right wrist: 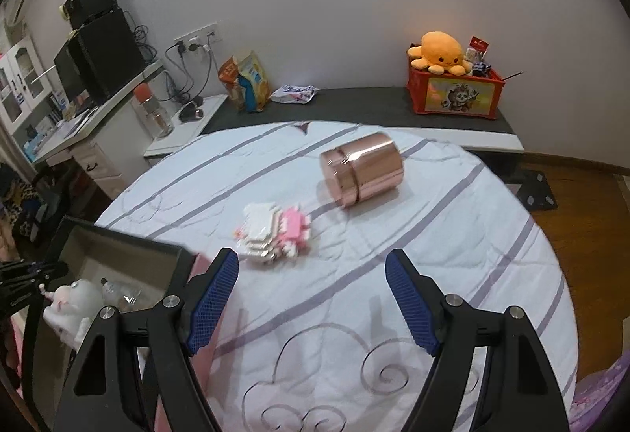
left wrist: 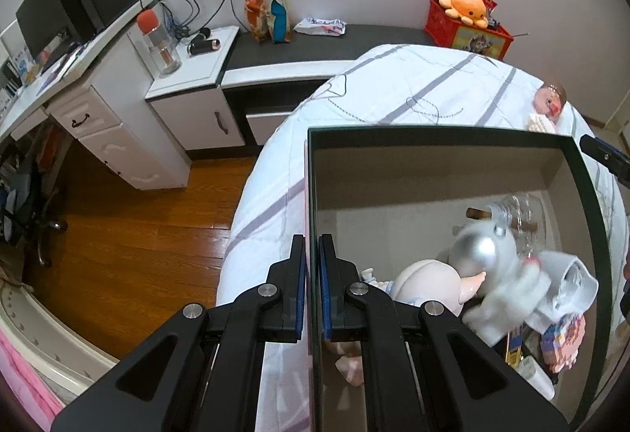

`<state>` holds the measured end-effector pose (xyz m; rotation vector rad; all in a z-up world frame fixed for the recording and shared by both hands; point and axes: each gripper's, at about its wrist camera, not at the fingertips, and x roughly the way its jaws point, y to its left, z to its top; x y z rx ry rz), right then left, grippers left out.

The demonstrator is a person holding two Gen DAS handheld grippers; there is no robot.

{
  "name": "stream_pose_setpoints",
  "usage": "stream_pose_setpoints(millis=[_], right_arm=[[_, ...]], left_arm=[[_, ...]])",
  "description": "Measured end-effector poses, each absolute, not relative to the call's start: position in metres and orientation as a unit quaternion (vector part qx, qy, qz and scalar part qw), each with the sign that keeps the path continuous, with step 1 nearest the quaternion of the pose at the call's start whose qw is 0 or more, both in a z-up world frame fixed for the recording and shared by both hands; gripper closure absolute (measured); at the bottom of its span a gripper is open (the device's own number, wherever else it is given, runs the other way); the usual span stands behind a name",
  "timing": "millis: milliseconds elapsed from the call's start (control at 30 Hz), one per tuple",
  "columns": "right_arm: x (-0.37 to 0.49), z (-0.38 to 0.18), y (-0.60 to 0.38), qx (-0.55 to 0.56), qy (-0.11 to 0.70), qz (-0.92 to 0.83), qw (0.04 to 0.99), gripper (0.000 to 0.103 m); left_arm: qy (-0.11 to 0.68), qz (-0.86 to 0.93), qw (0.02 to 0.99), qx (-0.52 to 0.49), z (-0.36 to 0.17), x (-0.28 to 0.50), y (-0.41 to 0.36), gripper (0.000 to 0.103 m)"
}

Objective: Organize rigid objects
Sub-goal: 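Move the right gripper to the copper cylinder and close on it, then carry the copper cylinder into the tray with the right gripper and release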

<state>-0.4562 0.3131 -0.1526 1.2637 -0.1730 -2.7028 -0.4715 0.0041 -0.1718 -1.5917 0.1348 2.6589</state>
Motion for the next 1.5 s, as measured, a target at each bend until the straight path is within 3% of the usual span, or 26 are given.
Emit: stream_pose_setpoints(millis=[833, 900, 1500], right_arm=[[-0.532, -0.184, 0.328, 0.417, -0.036, -0.908, 0.019, 0.025], [-0.532, -0.188, 0.327, 0.423, -0.031, -0.905, 0.029, 0.043], [-0.462, -0.167, 0.327, 0.420, -0.036, -0.906, 0.044, 0.046]], left_arm=[[0.044, 0.862, 0.028, -0.505, -0.172, -0.486, 0.003, 0.097], [0.046, 0.862, 0.028, -0.504, -0.172, -0.486, 0.004, 0.097], [0.054, 0.862, 0.018, -0.504, -0.171, -0.482, 0.009, 0.097]])
